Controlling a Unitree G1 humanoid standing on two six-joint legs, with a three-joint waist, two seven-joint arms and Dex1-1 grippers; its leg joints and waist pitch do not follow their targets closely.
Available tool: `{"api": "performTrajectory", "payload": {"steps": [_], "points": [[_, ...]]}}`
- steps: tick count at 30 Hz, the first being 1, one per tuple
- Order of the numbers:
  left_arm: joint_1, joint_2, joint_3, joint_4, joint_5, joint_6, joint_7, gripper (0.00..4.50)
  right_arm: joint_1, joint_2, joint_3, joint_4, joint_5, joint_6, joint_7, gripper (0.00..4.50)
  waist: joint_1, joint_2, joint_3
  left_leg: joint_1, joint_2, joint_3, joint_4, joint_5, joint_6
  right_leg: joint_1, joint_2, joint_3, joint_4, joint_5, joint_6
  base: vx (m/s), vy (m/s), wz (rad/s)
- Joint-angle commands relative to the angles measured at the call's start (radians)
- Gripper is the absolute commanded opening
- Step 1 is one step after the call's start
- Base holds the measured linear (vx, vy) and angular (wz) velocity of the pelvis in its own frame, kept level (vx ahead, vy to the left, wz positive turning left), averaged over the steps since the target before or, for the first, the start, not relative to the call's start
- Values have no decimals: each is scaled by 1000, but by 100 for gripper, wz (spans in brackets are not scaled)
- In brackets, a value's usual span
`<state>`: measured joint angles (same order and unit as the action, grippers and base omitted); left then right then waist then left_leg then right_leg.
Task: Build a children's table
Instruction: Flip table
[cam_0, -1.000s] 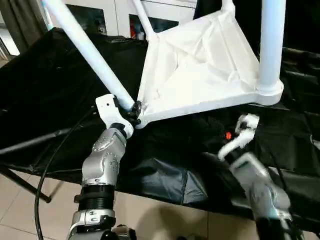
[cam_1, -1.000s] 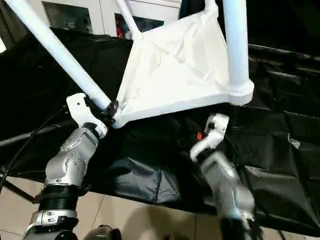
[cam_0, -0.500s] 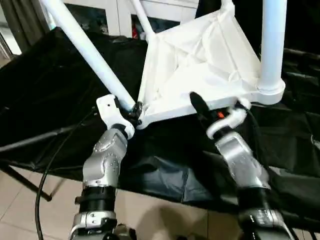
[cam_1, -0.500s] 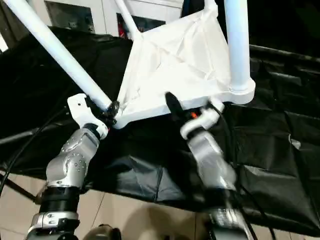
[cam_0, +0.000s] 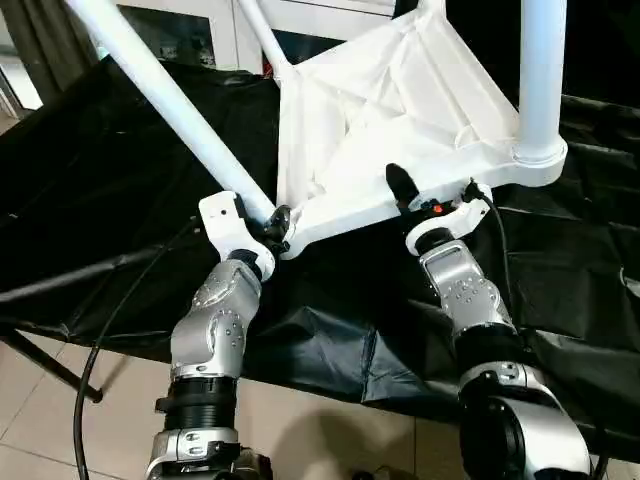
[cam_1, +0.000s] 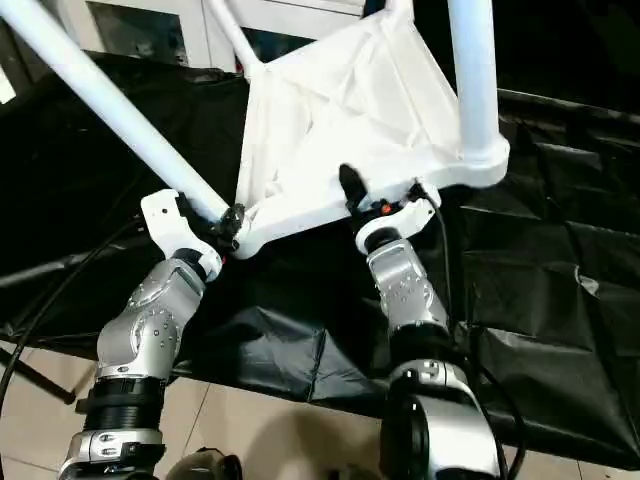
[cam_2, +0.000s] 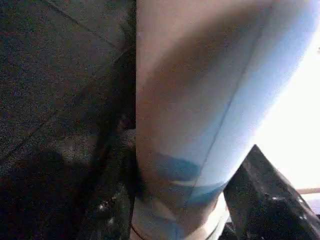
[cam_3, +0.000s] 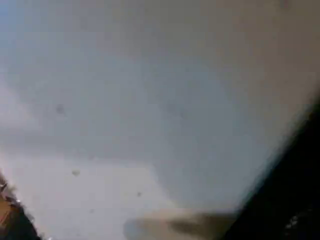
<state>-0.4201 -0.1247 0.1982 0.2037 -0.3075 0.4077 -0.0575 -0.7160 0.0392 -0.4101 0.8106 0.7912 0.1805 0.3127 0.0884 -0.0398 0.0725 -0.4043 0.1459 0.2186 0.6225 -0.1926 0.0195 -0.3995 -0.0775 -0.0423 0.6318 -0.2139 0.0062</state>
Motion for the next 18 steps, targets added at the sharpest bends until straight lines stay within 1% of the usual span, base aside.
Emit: {"api": "performTrajectory", "payload": {"steps": [1,3,6,7,9,11,12,13,14,15,17,18], "points": [[9,-23,-29,-25,-45,11,-46,212,-25,-12,-6,22,-3,-3,13,378,4,-17,-88,33,90,-41,-62,25,112,44,-87,41,-47,82,-275,0,0,0],[11,-21,-33,-28,-40,11,-48,212,-26,-16,-1,30,-12,0,26,360,3,-17,-87,33,90,-40,-62,19,111,44,-88,41,-49,73,-276,0,0,0],[11,-20,-34,-29,-38,12,-50,212,-25,-21,0,38,-18,-1,35,349,4,-17,-87,33,91,-40,-62,19,108,44,-88,41,-49,70,-277,0,0,0],[9,-19,-35,-29,-36,12,-53,212,-29,-24,-4,52,-22,-6,41,334,4,-17,-88,33,90,-40,-62,18,107,44,-88,41,-49,66,-278,0,0,0],[8,-19,-36,-29,-33,11,-54,212,-31,-28,-12,65,-26,-12,47,321,3,-16,-87,33,90,-40,-62,16,106,44,-88,41,-49,64,-280,0,0,0],[7,-18,-39,-28,-26,9,-49,212,-34,-30,-18,76,-29,-20,48,295,2,-16,-87,32,91,-41,-63,10,104,44,-89,41,-51,53,-281,0,0,0],[6,-17,-38,-27,-29,12,-51,212,-36,-31,-22,78,-29,-25,46,295,3,-16,-87,34,91,-41,-63,13,103,44,-88,41,-50,54,-280,0,0,0],[7,-16,-36,-30,-41,22,-59,268,-38,-33,-27,82,-28,-30,45,278,4,-11,-88,34,91,-41,-62,16,103,43,-88,41,-49,62,-281,0,0,0],[9,-14,-31,-33,-51,26,-63,282,-41,-35,-33,86,-29,-37,44,271,3,-13,-88,34,91,-40,-62,19,104,43,-87,41,-49,68,-282,0,0,0],[10,-12,-23,-36,-59,29,-62,282,-44,-37,-38,89,-30,-43,41,261,4,-14,-88,35,91,-39,-62,17,103,43,-89,41,-48,69,-287,0,0,0],[13,-1,-8,-36,-60,31,-49,305,-48,-45,-48,89,-31,-59,31,241,7,-12,-89,37,91,-38,-62,18,93,41,-87,40,-46,74,-296,0,0,0],[15,4,-4,-37,-60,31,-49,305,-49,-48,-51,89,-32,-65,28,241,8,-11,-90,39,91,-38,-61,17,93,40,-85,39,-46,79,-296,0,0,0]]}}
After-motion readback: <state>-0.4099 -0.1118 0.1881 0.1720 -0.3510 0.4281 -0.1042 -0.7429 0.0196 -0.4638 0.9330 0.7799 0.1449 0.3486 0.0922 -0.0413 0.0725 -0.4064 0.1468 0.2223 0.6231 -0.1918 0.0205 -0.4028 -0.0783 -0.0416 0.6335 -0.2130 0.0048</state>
